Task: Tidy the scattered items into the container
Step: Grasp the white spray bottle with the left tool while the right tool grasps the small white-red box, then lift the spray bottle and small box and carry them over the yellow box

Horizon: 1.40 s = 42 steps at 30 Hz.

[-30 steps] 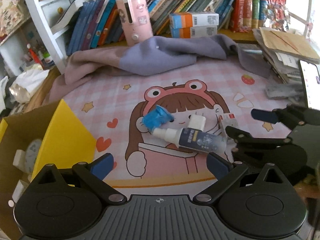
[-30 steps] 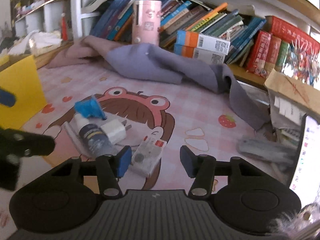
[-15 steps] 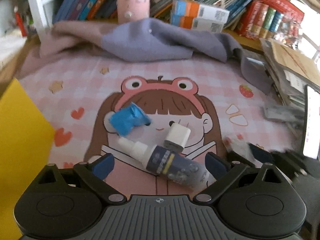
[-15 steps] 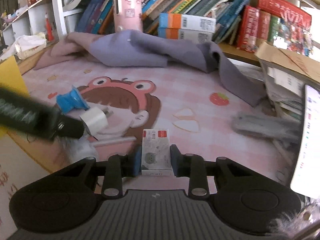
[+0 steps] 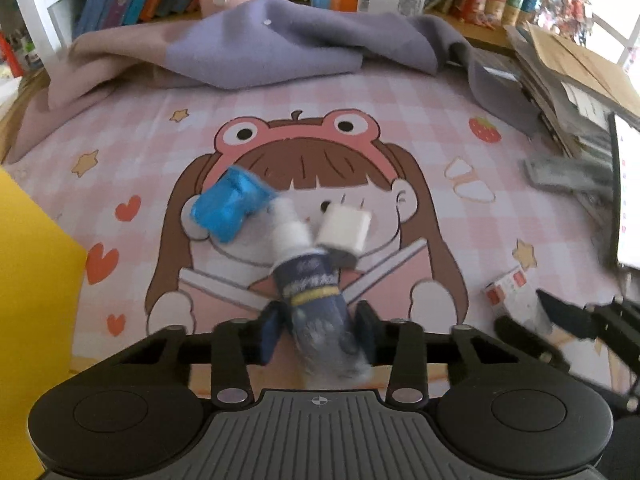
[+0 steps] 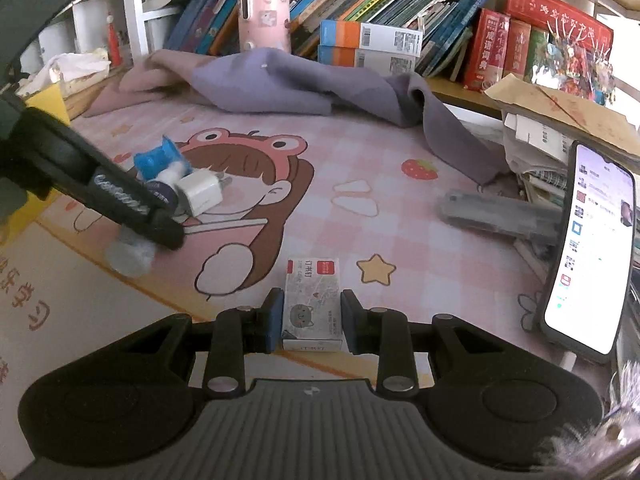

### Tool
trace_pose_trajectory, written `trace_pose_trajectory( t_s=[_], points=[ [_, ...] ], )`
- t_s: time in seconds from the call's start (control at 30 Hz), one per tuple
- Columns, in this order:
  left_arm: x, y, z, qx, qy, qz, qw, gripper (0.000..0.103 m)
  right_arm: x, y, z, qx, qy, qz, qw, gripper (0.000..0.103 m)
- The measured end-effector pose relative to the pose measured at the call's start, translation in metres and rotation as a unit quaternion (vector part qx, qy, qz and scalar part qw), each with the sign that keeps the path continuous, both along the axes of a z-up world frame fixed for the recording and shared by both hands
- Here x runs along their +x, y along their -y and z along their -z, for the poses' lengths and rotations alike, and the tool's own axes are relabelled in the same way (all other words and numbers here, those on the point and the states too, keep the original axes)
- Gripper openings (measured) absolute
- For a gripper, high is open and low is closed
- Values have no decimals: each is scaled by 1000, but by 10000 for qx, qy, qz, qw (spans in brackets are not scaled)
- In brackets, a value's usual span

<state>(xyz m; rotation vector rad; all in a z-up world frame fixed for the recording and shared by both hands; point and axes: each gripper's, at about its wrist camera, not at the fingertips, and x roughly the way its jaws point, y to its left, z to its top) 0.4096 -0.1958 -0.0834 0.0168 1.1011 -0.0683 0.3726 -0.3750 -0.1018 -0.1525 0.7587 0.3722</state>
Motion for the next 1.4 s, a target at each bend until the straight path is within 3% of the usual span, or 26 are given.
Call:
trace_pose_trajectory(
  t_s=[0.1, 0.27, 0.37, 0.9, 1.2, 1.4],
  points=[
    [-16, -1, -1, 111, -100, 224, 9996, 31, -7, 2, -2, -84, -52, -91, 9999, 28],
    [-58, 0, -5, -84, -382, 529, 9978, 31, -26, 13, -6, -120, -310, -174, 9993, 28],
    [-77, 8, -5, 51, -389, 803, 9960, 31, -38, 18, -7, -113, -413, -192, 9989, 28],
    [-89, 12, -4, 233, 37, 844, 9962, 31, -43, 9, -7, -200, -239, -133, 9994, 28],
    [-99, 5, -38, -157, 402, 795, 9959, 31, -53, 11, -29, 56, -95, -133, 9999, 28],
    [-106, -4, -64, -658, 647, 740, 9930, 31, -61, 16, -60, 362, -9, -93, 9993, 28]
  ],
)
